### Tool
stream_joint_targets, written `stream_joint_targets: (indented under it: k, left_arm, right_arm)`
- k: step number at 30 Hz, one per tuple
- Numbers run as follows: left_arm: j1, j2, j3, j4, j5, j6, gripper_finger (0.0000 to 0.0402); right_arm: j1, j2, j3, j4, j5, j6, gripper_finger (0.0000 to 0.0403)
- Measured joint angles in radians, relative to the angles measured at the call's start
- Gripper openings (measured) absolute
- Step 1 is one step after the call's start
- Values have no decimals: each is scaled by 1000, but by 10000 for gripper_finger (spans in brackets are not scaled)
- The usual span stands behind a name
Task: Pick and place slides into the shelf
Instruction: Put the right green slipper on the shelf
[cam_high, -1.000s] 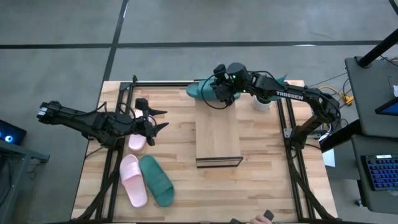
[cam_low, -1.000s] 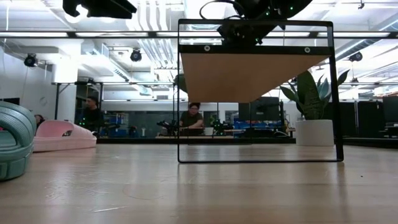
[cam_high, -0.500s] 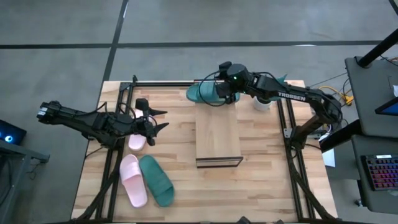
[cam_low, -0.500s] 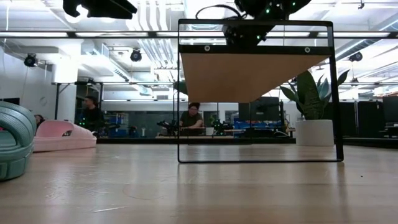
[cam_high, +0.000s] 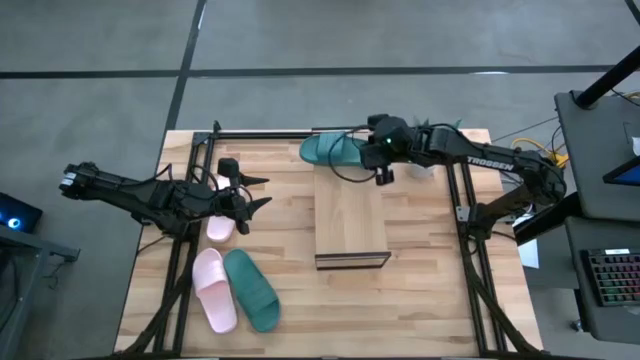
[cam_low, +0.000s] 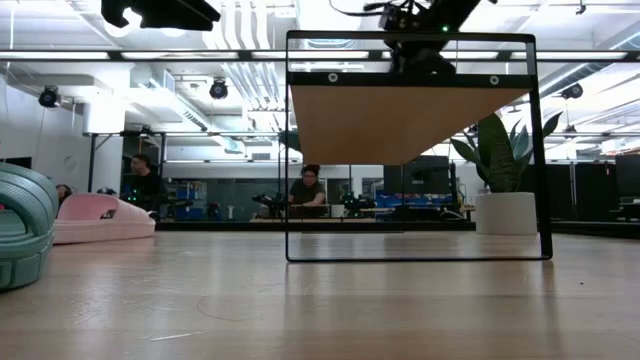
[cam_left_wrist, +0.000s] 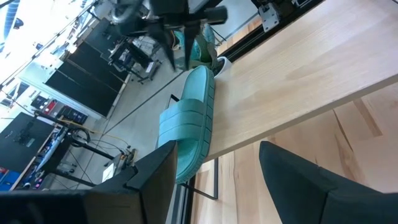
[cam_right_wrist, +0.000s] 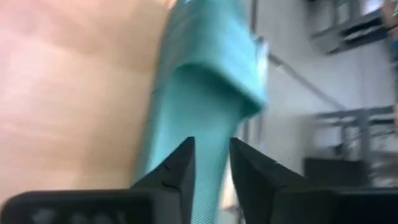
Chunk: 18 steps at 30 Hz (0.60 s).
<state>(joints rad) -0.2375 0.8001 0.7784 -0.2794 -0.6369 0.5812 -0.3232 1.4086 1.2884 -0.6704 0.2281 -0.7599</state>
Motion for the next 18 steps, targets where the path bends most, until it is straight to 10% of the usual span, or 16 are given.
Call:
stream_joint_targets:
  k: [6, 18]
  left_arm:
    - [0, 0, 0, 0, 0, 1, 213]
    - [0, 0, 0, -1, 0, 1, 213]
  right_arm:
    - [14, 10, 0, -68, -28, 72, 14]
    - [27, 84, -12, -81, -202, 104, 9]
